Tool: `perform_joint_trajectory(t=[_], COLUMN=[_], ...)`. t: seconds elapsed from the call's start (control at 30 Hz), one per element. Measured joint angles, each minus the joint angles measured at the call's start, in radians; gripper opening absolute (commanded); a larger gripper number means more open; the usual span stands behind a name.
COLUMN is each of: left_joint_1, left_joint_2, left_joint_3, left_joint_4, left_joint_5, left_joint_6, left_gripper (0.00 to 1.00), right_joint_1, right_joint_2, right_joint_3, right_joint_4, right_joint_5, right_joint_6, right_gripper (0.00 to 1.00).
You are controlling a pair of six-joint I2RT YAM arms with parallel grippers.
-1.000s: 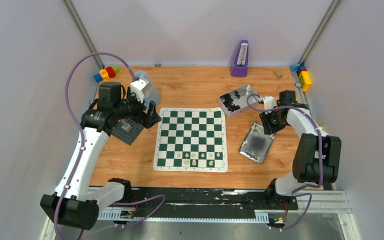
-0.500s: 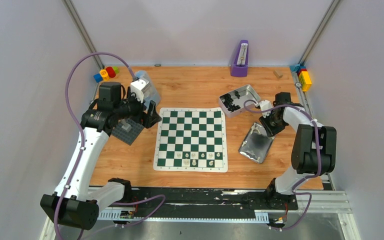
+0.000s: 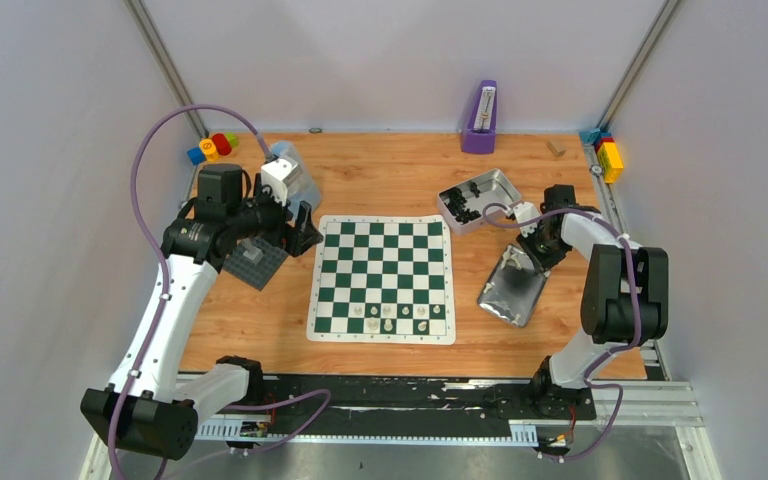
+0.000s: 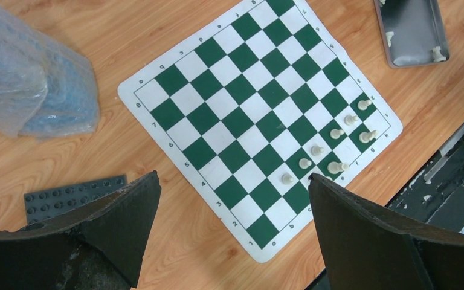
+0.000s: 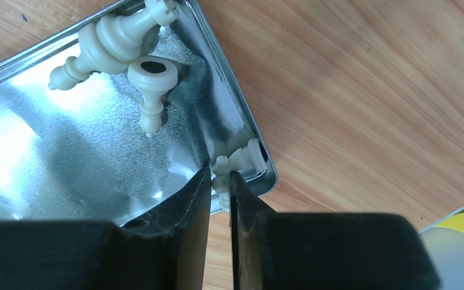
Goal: Set up the chess pieces on the board
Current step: Pick up the chess piece from the storage box.
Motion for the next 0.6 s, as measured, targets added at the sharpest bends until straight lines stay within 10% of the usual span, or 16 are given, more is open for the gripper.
perform_joint_trajectory(t=[0.6], left_joint_1=[0.000], left_joint_2=[0.000], left_joint_3=[0.000], left_joint_4=[0.000], left_joint_5=[-0.004], left_joint_6=[0.002], left_gripper=[1.00], right_joint_1=[0.006], right_joint_2=[-0.025], right_joint_3=[0.026], right_joint_4=[-0.066], right_joint_5=[-0.061], right_joint_6=[0.003], right_gripper=[0.03])
